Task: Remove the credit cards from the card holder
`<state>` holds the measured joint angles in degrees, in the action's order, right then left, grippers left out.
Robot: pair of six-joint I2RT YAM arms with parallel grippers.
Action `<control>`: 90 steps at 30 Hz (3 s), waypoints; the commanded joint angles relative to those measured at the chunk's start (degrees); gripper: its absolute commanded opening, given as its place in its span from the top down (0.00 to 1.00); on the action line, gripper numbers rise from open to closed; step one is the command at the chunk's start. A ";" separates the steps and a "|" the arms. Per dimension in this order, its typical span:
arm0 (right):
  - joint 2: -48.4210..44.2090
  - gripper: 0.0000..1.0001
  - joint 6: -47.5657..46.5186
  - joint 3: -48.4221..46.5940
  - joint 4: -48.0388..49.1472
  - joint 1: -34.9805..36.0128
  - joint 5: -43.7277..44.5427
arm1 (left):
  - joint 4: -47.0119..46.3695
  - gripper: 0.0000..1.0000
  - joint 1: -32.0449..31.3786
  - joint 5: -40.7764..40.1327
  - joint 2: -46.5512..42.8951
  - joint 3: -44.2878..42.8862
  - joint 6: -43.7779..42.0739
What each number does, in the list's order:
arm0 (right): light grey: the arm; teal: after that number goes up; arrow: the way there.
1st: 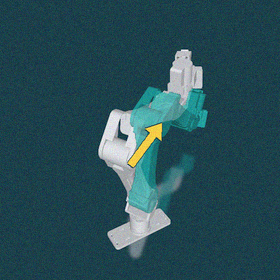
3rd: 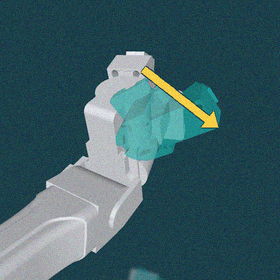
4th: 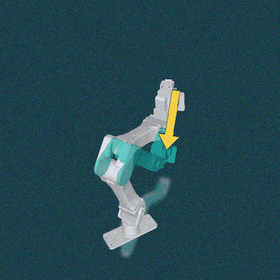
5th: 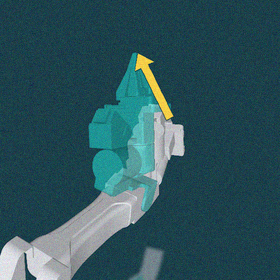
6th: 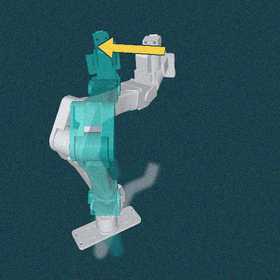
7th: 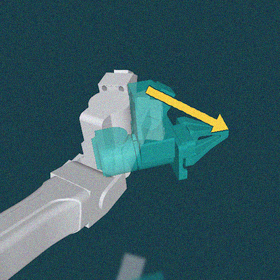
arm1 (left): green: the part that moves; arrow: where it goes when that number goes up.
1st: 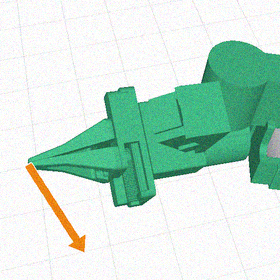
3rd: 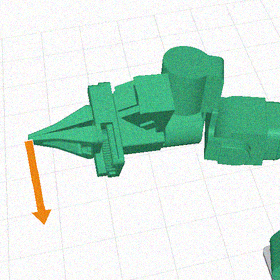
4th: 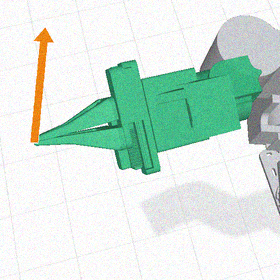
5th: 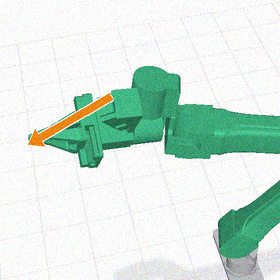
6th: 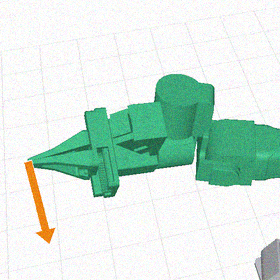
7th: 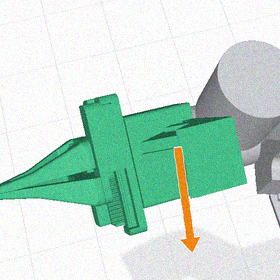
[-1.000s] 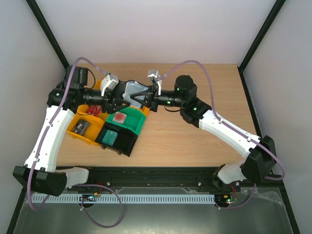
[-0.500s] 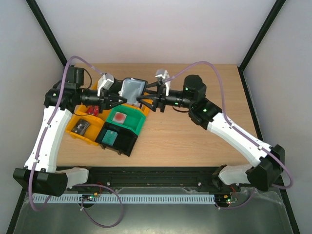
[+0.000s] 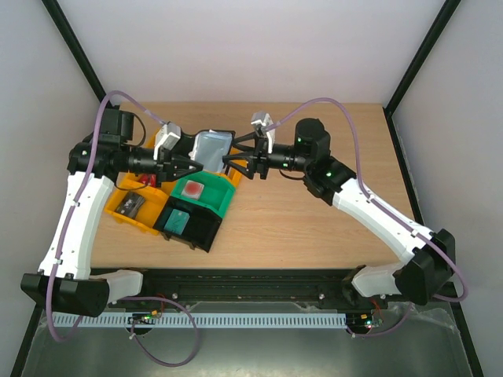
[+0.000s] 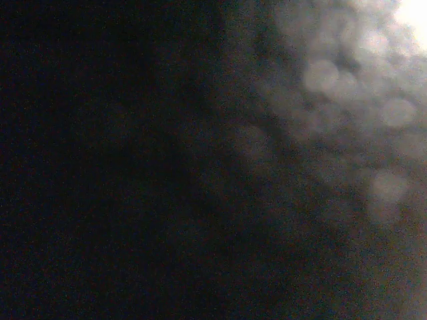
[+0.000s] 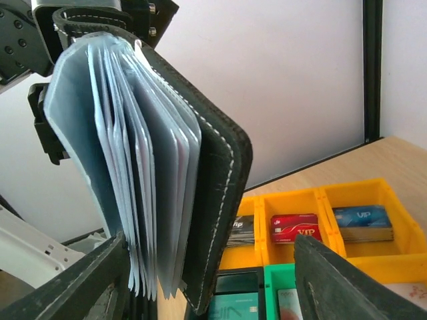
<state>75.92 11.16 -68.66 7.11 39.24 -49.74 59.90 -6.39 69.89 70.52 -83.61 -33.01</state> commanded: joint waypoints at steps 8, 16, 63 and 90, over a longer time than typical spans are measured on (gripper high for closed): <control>2.14 0.40 2.74 -2.82 5.23 1.05 -1.35 | 1.50 0.98 0.24 3.87 -1.43 -0.52 -2.53; 4.40 0.59 6.22 -4.52 10.98 3.03 -8.78 | 0.44 0.98 -0.11 2.89 -0.94 0.24 -1.13; 5.05 0.63 0.75 -7.87 -9.18 3.78 1.07 | -8.70 0.98 7.27 -5.38 -2.14 2.11 6.04; 11.87 0.98 10.20 -11.63 -7.74 7.54 14.41 | -21.73 0.20 6.99 -20.49 -2.95 8.14 20.76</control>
<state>84.86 20.10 -76.05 1.74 43.79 -43.42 44.99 0.86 58.30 68.03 -77.34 -18.98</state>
